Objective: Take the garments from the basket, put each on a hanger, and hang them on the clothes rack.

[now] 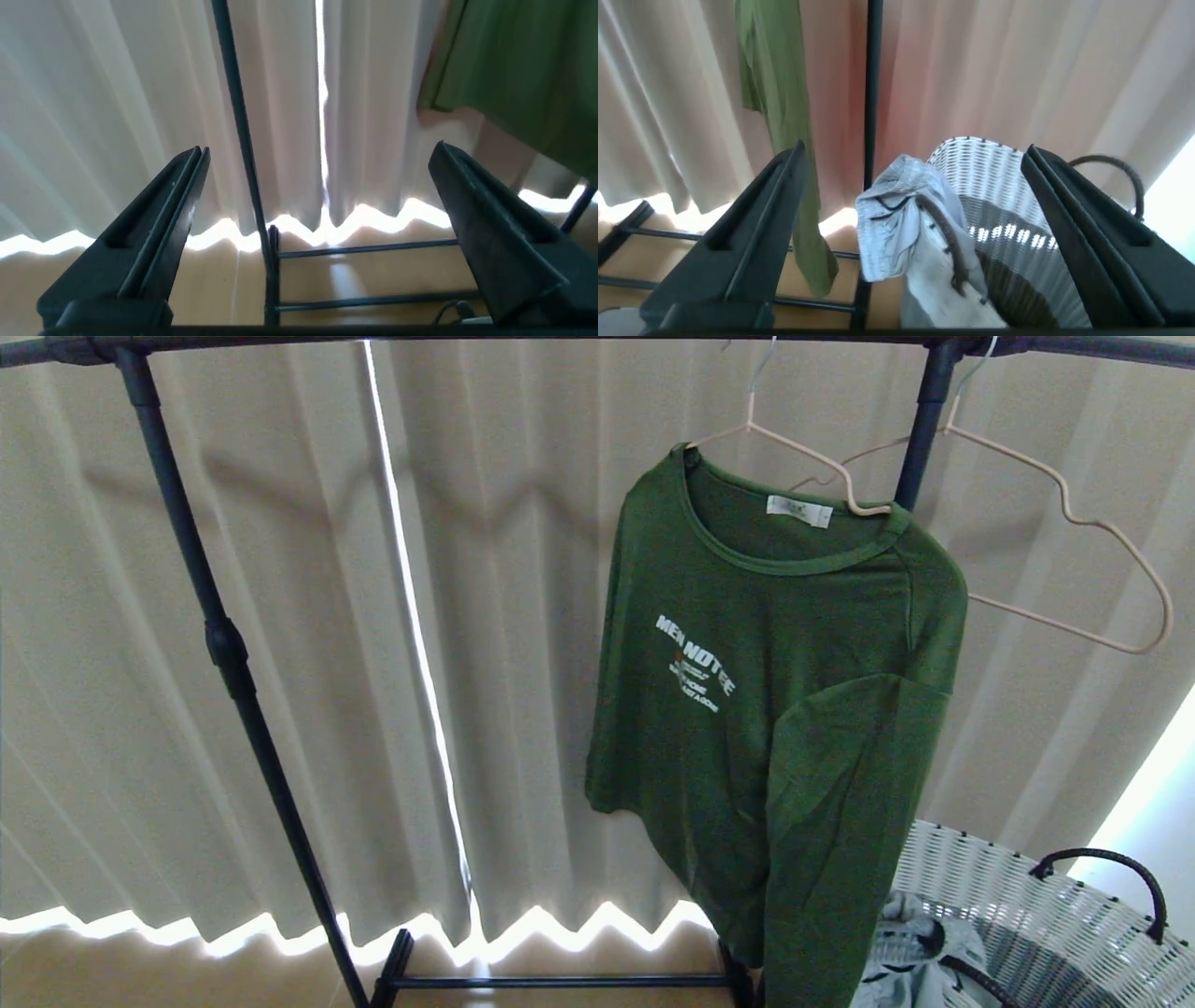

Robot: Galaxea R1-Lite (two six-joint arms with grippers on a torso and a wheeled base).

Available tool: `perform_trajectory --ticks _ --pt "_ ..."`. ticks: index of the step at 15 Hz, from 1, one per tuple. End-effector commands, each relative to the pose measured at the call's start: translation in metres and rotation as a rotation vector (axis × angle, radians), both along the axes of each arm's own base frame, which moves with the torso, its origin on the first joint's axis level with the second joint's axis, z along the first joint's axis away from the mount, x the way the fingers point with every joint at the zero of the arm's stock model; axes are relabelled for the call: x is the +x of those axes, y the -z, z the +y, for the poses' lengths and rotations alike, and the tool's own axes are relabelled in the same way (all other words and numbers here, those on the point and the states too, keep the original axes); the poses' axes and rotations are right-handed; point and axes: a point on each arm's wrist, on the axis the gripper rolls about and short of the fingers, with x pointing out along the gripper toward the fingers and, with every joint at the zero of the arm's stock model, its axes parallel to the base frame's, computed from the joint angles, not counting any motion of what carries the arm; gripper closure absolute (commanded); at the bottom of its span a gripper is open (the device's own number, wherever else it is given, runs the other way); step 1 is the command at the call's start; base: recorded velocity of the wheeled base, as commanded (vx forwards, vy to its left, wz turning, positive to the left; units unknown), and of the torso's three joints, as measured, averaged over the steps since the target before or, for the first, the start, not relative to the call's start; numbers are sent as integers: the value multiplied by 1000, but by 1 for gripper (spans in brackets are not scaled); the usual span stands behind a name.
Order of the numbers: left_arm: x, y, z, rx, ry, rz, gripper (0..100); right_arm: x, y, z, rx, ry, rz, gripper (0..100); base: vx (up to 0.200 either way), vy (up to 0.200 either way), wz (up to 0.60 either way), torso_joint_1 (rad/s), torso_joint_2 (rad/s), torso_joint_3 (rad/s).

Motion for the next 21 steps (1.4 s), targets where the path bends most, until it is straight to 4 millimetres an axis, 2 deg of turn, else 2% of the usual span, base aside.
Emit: perform_trajectory --ticks 1,3,11,12,14,15,17,19,20,21 --pt "0 0 0 -1 -1 -1 0 0 0 0 -1 -1 1 0 0 -200 0 2 2 2" --pt "0 0 0 -1 -1 -1 0 0 0 0 -4 -3 1 0 0 -200 0 2 5 2" --pt "0 -1 0 -17 4 -3 0 -1 -1 0 -5 -5 4 0 0 0 0 0 0 0" --pt "0 -1 0 -27 2 -2 0 -2 -15 0 -42 -28 14 0 0 0 0 0 0 0" --pt "0 -1 0 -28 7 -2 0 8 -54 -1 -91 -85 147 0 0 0 0 0 0 0" --pt "0 0 0 -31 10 -2 0 21 -68 0 -118 -109 248 0 0 0 0 0 0 0" --pt "0 0 -1 -44 28 -2 0 77 -84 6 -146 -138 508 0 0 0 0 0 0 0" --pt "0 0 -1 -41 28 -2 0 134 -78 12 -161 -143 640 0 0 0 0 0 0 0" --pt "0 0 -1 -39 28 -2 0 157 -70 16 -190 -154 670 0 0 0 0 0 0 0" --pt "0 -1 -1 -39 30 -6 0 168 -64 20 -217 -163 681 0 0 0 0 0 0 0"
